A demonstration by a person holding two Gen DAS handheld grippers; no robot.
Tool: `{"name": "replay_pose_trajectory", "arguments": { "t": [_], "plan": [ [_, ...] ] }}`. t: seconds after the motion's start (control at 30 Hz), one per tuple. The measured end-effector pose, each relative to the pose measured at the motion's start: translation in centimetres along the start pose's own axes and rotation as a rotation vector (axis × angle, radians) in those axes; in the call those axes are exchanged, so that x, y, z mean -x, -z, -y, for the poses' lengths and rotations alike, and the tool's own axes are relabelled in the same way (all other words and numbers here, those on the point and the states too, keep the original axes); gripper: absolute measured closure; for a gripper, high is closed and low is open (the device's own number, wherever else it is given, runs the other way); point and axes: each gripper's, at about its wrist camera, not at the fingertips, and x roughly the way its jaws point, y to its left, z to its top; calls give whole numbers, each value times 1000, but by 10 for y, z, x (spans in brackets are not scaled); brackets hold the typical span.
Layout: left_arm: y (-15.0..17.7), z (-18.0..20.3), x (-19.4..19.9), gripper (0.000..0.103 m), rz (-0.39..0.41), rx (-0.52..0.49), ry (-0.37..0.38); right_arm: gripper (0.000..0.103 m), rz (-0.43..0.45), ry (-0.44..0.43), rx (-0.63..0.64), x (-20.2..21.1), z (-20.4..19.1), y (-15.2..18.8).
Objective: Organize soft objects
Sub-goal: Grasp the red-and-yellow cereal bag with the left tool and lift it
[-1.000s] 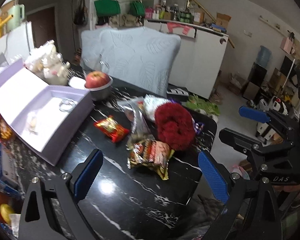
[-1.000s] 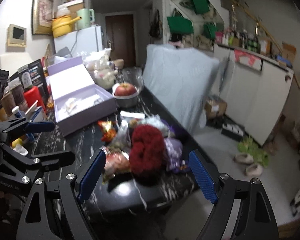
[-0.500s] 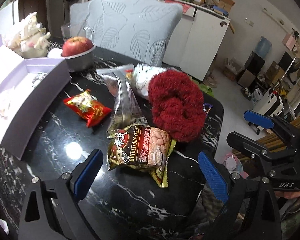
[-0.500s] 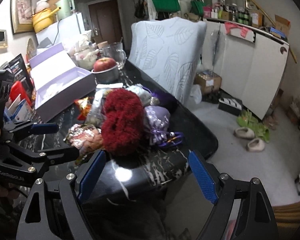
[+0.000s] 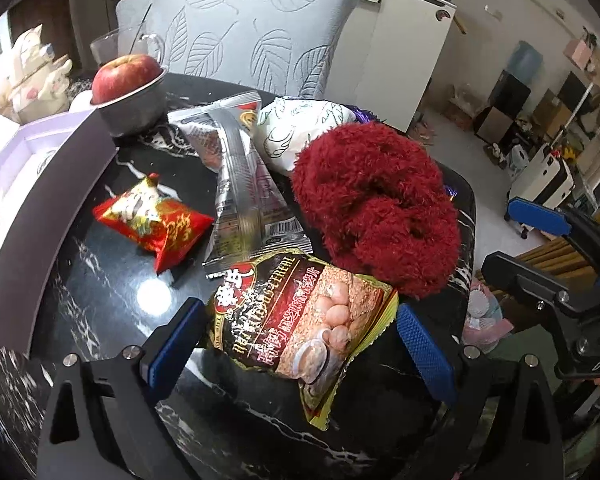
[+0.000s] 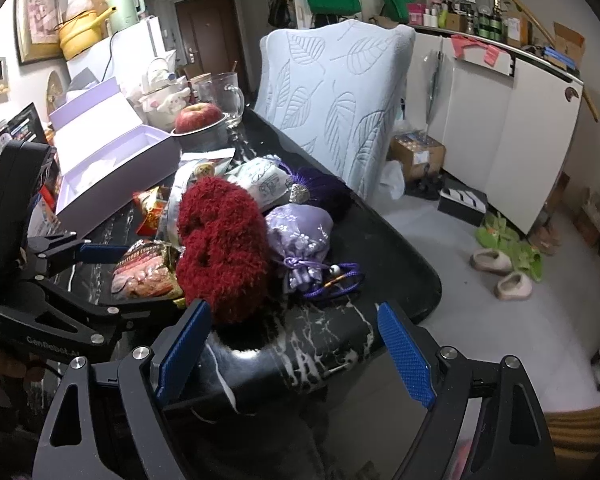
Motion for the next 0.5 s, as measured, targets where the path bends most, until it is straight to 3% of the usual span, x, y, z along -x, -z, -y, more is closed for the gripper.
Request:
{"name": "replay_pose_trajectory", "arguments": {
  "t": [0.5],
  "plan": [
    [-11, -3, 11, 4, 50, -82, -30, 17, -2, -22, -44, 1, 8, 0]
  ]
}}
